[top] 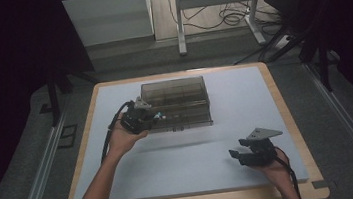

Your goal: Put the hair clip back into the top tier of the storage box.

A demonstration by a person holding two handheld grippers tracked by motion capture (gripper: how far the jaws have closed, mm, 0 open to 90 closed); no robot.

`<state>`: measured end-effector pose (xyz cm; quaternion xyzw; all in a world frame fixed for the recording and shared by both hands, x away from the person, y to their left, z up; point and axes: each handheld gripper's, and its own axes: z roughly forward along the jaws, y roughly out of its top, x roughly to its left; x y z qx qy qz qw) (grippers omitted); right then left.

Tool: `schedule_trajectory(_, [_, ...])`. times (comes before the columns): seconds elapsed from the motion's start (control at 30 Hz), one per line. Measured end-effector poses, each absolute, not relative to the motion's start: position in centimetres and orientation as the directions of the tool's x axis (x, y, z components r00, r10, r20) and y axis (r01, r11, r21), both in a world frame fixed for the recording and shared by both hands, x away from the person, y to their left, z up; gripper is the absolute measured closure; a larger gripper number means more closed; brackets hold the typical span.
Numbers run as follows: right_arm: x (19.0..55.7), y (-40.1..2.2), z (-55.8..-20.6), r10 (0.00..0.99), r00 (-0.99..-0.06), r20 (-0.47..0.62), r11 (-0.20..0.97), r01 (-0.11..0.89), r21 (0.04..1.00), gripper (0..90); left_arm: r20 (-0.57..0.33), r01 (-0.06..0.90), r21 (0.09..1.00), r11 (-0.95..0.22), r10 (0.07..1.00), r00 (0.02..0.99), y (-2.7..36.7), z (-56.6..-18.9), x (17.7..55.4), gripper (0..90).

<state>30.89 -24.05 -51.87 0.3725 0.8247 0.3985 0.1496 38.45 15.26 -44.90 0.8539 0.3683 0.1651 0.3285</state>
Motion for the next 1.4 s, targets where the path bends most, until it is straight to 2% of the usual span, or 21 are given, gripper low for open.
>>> schedule_trajectory(1.0, [31.0,-24.0,-52.0,0.733,-0.679,0.049,0.411,0.498,0.764,38.7,0.043,0.529,0.667,-0.525,0.736,0.675,14.9,-45.8,38.6,76.3])
schedule_trajectory(1.27, [31.0,-24.2,-51.9,0.736,-0.676,0.049,0.407,0.499,0.765,38.6,0.058,0.499,0.711,-0.495,0.749,0.660,15.2,-44.7,37.9,56.0])
schedule_trajectory(1.4, [30.9,-24.2,-51.9,0.735,-0.676,0.048,0.407,0.497,0.766,38.7,0.069,0.487,0.717,-0.498,0.746,0.662,15.6,-44.3,37.5,50.2])
